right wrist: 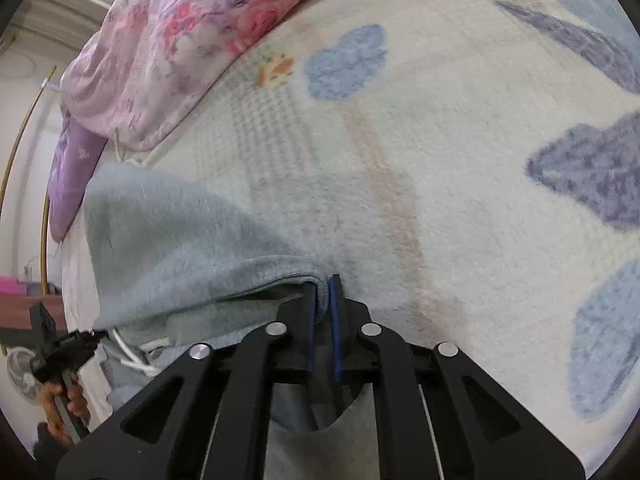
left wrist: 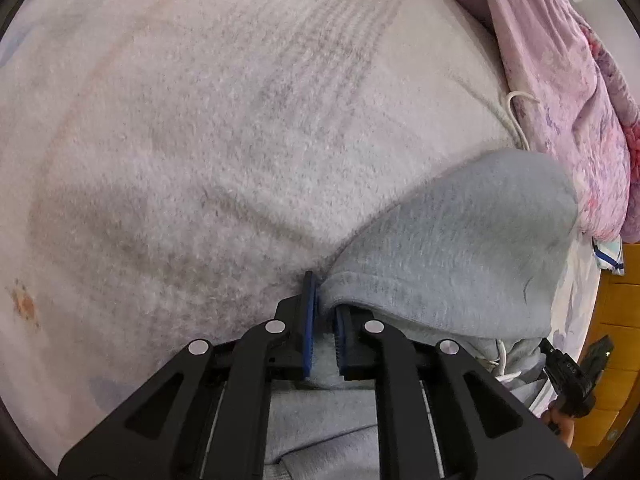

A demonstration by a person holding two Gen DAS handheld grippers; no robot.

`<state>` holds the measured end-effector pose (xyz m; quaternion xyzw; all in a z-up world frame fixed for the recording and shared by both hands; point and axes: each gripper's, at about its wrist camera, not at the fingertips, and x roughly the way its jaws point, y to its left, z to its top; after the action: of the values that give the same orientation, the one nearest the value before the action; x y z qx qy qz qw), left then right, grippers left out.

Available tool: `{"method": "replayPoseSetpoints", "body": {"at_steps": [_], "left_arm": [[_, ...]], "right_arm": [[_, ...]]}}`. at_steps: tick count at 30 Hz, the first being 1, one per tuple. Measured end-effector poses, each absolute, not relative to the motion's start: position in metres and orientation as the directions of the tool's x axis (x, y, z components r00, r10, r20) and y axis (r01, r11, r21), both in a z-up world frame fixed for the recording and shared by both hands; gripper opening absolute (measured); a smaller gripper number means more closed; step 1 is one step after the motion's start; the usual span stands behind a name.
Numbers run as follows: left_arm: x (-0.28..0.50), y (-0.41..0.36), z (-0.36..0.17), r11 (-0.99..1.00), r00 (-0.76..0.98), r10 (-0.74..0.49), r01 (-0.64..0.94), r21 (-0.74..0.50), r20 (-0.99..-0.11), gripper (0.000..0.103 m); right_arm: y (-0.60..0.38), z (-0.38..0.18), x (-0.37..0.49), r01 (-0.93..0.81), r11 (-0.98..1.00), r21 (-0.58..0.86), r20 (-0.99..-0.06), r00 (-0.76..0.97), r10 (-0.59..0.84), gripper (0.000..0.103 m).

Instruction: Fold large clothes

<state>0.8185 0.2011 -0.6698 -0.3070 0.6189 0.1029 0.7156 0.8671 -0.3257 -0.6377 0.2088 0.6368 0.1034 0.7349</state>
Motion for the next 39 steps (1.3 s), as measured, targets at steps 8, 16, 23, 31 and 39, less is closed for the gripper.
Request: {"method": "replayPoseSetpoints", "body": {"at_steps": [8,16,23,31,39], "left_arm": [[0.813,0.204,-0.605,0.796,0.280,-0.298,-0.455,-0.399,-0.913,0.067],[0.874,0.183,-0.618,0.809,0.323,-0.288,-0.421,-0.410,-0.901,0.072],[0.945,0.137,-0.661,0.925,0.213,-0.184,-0.294,-0.242,-0.960,0.072],[0.943,0.108,-0.652,0.972,0.279,-0.122,-0.163,-0.172,-0.953,0.003],[0.841,0.108,-0.567,0.948,0.512,-0.199,-0.115,-0.297,-0.836,0.003]], "right_arm": [[-0.322,-0.585,0.867,-0.003,0.933,0.360,-0.927,0.110,0.359,0.063],[-0.249,-0.566,0.927,-0.190,0.902,0.388,-0.888,0.185,0.421,0.065],[-0.162,-0.610,0.979,-0.310,0.854,0.417,-0.877,0.109,0.468,0.065],[-0.144,-0.635,0.977,-0.269,0.798,0.540,-0.811,0.087,0.578,0.011],[-0.174,-0.537,0.871,-0.458,0.799,0.389,-0.746,0.352,0.565,0.008]]}}
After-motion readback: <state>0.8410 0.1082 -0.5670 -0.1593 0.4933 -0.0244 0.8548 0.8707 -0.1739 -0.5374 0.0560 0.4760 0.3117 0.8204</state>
